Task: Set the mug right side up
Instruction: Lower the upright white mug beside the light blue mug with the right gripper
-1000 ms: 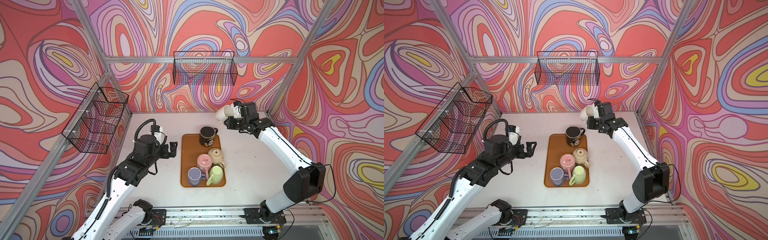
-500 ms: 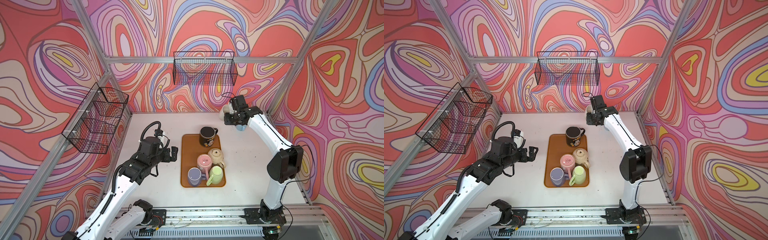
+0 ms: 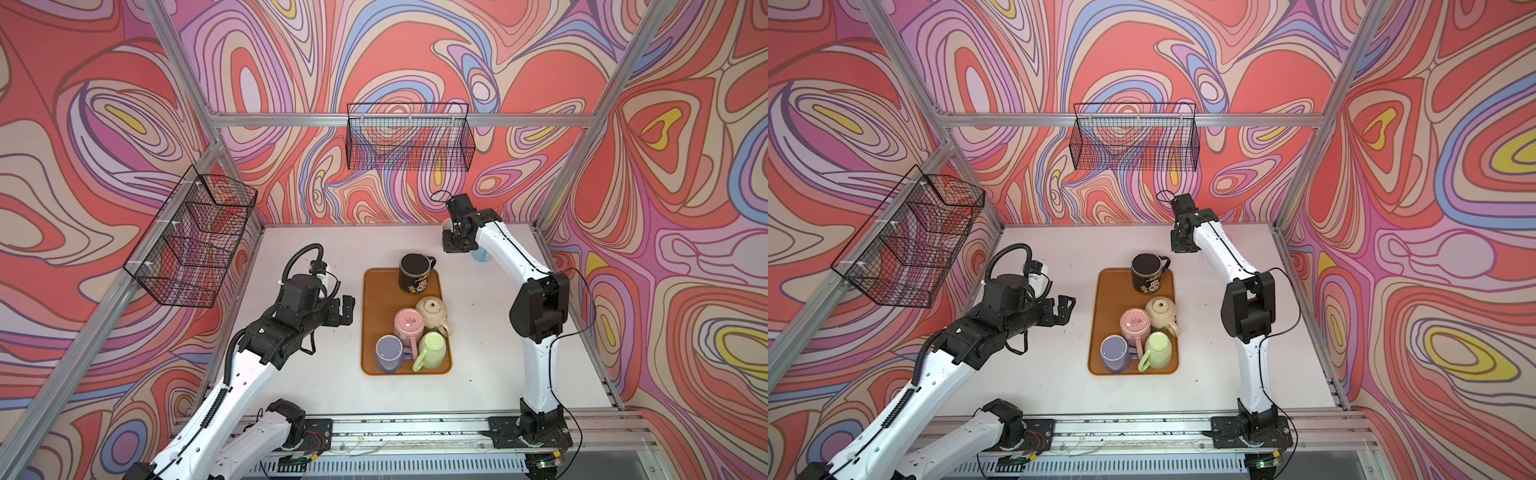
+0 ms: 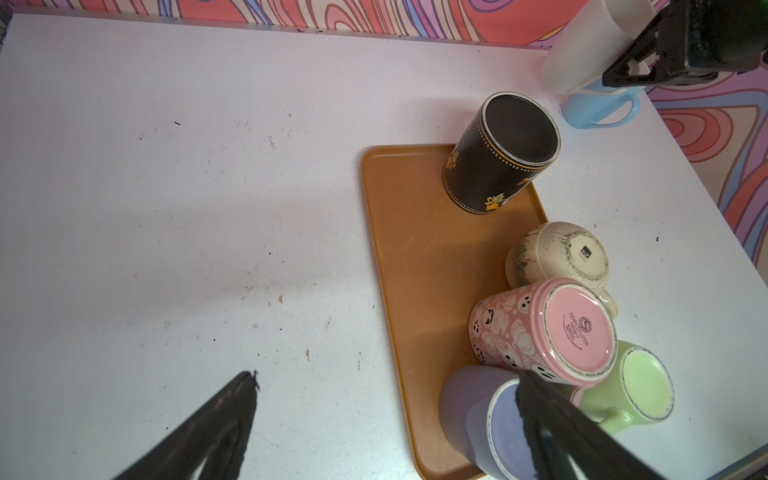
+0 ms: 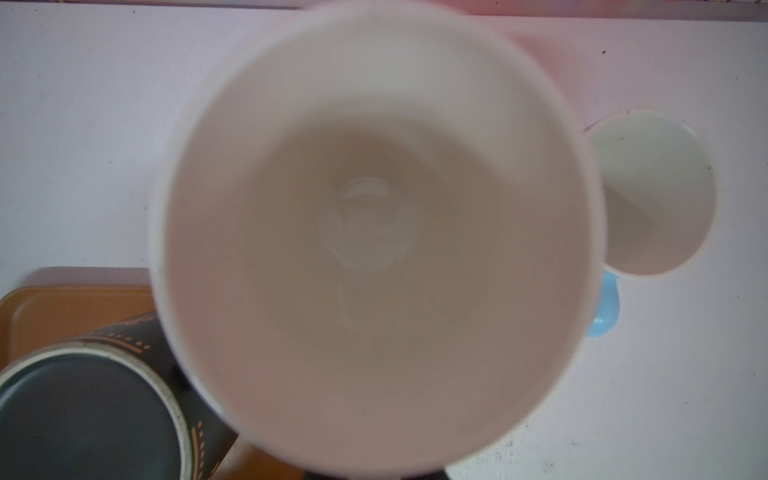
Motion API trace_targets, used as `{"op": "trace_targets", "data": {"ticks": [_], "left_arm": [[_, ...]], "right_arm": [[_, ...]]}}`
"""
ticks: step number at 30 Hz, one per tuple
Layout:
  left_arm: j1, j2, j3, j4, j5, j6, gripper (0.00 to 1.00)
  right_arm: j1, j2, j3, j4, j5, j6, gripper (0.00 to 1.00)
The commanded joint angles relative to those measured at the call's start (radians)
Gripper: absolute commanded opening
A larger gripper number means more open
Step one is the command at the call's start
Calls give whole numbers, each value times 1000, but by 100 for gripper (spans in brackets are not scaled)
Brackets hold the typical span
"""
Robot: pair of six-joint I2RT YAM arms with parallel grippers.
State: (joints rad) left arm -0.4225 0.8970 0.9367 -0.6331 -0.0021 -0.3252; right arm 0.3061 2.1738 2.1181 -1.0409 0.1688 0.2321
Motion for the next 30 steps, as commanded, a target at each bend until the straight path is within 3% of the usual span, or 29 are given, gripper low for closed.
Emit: {"op": "trace_targets", "data": {"ticks": [1,12,30], "left_arm": [[-8,-1,-10,-26,-12,21,100],[-14,10,-10,-29,-12,31,100],[-24,15,-11,-33,-10,38,100]], "right_arm": [[-13,32,66,10,48,-2,0],[-38,166,200,-44,87,16,0],[-91,163,85,-3,51,4,0]]}}
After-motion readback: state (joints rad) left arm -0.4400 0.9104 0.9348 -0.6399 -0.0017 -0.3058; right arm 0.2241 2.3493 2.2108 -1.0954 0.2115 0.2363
